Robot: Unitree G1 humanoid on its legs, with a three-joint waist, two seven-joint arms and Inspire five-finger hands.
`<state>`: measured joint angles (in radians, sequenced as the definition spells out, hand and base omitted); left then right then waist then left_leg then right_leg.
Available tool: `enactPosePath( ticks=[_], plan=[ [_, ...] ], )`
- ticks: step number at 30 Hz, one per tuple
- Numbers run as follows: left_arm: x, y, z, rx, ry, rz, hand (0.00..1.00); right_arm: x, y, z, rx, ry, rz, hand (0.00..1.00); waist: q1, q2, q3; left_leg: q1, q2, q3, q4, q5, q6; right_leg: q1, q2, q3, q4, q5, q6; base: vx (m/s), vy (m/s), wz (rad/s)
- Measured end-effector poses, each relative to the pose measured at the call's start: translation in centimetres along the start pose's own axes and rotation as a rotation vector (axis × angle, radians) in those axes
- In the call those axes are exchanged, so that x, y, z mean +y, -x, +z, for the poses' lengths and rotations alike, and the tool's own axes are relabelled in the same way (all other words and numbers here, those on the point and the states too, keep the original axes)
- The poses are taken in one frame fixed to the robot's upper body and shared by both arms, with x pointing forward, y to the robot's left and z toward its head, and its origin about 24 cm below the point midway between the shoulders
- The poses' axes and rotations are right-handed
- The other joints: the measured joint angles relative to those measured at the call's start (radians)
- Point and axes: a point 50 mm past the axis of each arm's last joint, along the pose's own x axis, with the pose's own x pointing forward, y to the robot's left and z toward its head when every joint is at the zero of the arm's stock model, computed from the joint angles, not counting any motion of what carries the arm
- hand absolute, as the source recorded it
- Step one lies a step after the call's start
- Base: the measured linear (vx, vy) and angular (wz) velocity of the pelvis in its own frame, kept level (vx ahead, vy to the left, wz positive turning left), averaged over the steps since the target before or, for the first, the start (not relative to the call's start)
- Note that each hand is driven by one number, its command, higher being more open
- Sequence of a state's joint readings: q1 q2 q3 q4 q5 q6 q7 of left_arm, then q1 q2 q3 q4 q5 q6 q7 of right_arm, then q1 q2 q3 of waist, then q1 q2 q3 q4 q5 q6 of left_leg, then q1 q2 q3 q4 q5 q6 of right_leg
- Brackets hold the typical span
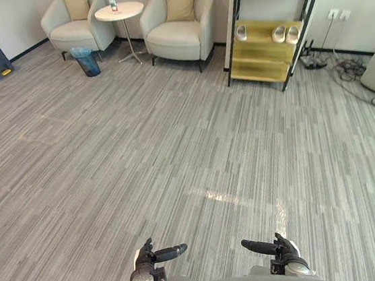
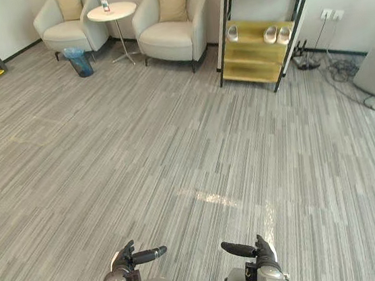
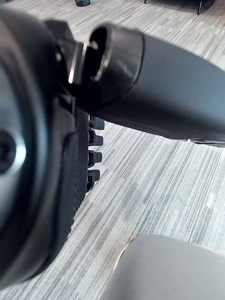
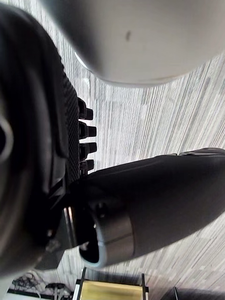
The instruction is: Pick up cushions and gather them together orderly.
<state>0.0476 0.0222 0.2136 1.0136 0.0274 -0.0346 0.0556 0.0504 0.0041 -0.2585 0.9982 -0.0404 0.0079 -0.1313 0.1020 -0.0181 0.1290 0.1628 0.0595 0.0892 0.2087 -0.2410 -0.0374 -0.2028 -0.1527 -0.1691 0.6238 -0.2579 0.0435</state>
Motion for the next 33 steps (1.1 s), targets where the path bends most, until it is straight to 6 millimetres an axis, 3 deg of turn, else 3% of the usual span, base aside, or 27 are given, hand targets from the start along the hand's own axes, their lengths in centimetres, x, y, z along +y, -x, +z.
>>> enactPosePath(
  ticks=[1,3,5,8,9,10,12,14,17,18,21,27,33],
  plan=[
    [0.3,0.0,-0.2,0.011,0.009,0.007,1.00,-0.2,0.0,-0.3,0.016,0.001,-0.001,1.00,-0.005,-0.007,-0.004,0.015,0.002,-0.014,0.006,-0.026,-0.031,-0.004,0.005,-0.005,-0.104,0.084,-0.015,0.34,-0.277,-0.02],
    [-0.6,0.1,-1.0,0.047,0.020,-0.012,1.00,-1.9,-0.2,-0.7,0.039,-0.002,-0.046,1.00,-0.001,0.046,-0.033,0.017,0.042,-0.102,-0.017,-0.023,-0.021,0.009,0.070,-0.009,-0.145,0.077,-0.036,0.36,-0.289,-0.23],
    [-1.4,0.2,-1.4,0.067,0.028,-0.031,1.00,-2.8,-0.4,-0.9,0.068,-0.038,-0.080,1.00,-0.006,0.077,-0.035,0.029,0.068,-0.130,-0.016,-0.014,-0.018,0.021,0.106,-0.009,-0.151,0.060,-0.062,0.37,-0.314,-0.32],
    [-1.5,0.2,-1.6,0.075,0.026,-0.039,1.00,-2.7,-0.3,-1.1,0.073,-0.038,-0.080,1.00,-0.023,0.084,-0.034,0.022,0.091,-0.157,0.052,-0.009,-0.026,0.087,0.132,-0.031,-0.208,0.055,-0.070,0.24,-0.212,0.14],
    [-1.5,0.1,-1.2,0.063,0.022,-0.047,1.00,-2.4,-0.2,-1.4,0.078,-0.036,-0.073,1.00,-0.027,0.077,-0.026,-0.025,0.098,-0.170,0.191,-0.001,-0.045,0.142,0.141,-0.048,-0.258,0.050,-0.075,0.18,-0.184,0.55],
    [-1.3,0.0,-0.7,0.041,0.023,-0.042,1.00,-2.3,-0.1,-1.6,0.081,-0.032,-0.071,1.00,-0.027,0.071,-0.020,-0.151,0.114,-0.171,0.458,0.037,-0.081,0.197,0.156,-0.072,-0.308,0.052,-0.079,0.21,-0.184,0.52],
    [-1.2,0.0,-0.1,0.013,0.025,-0.038,1.00,-2.5,-0.1,-1.8,0.083,-0.029,-0.080,1.00,-0.010,0.076,-0.013,-0.253,0.133,-0.138,0.640,0.001,-0.064,0.262,0.164,-0.080,-0.352,0.052,-0.086,0.19,-0.084,0.20],
    [-1.3,0.0,0.0,0.004,0.020,-0.041,1.00,-2.5,-0.1,-1.9,0.086,-0.030,-0.082,1.00,-0.010,0.076,-0.012,-0.290,0.122,-0.100,0.604,-0.043,-0.057,0.296,0.157,-0.077,-0.379,0.053,-0.084,0.15,0.025,-0.06],
    [-1.2,0.0,0.2,0.000,0.014,-0.041,1.00,-2.5,0.0,-1.9,0.093,-0.041,-0.086,1.00,-0.009,0.072,-0.009,-0.306,0.077,-0.110,0.363,-0.049,-0.046,0.327,0.135,-0.057,-0.399,0.055,-0.072,0.22,0.152,-0.18],
    [-1.6,0.0,0.1,0.003,0.010,-0.050,1.00,-2.8,-0.1,-1.9,0.094,-0.044,-0.096,1.00,-0.007,0.083,-0.012,-0.302,0.047,-0.156,0.192,0.084,-0.058,0.328,0.136,-0.041,-0.399,0.046,-0.041,0.18,0.193,-0.16],
    [-0.8,-0.2,0.6,-0.011,-0.027,-0.042,1.00,-1.9,0.1,-2.3,0.109,-0.062,-0.078,1.00,-0.004,0.033,-0.011,-0.266,-0.002,-0.141,0.142,0.092,-0.038,0.340,0.093,0.013,-0.425,0.041,-0.021,0.20,0.162,-0.01],
    [-0.5,-0.2,0.2,0.004,-0.030,-0.035,1.00,-1.7,0.1,-2.3,0.105,-0.065,-0.072,1.00,0.001,0.026,-0.016,-0.190,-0.021,-0.089,0.071,0.093,-0.016,0.366,0.068,0.071,-0.449,0.047,-0.012,0.08,0.045,-0.23],
    [-0.4,-0.2,-0.2,0.024,-0.070,-0.039,1.00,-2.7,0.3,-3.3,0.141,-0.127,-0.116,1.00,-0.006,0.027,-0.027,-0.147,-0.020,-0.072,-0.017,0.131,-0.019,0.365,0.076,0.102,-0.475,0.057,0.000,0.00,-0.047,-0.16]
  ],
)
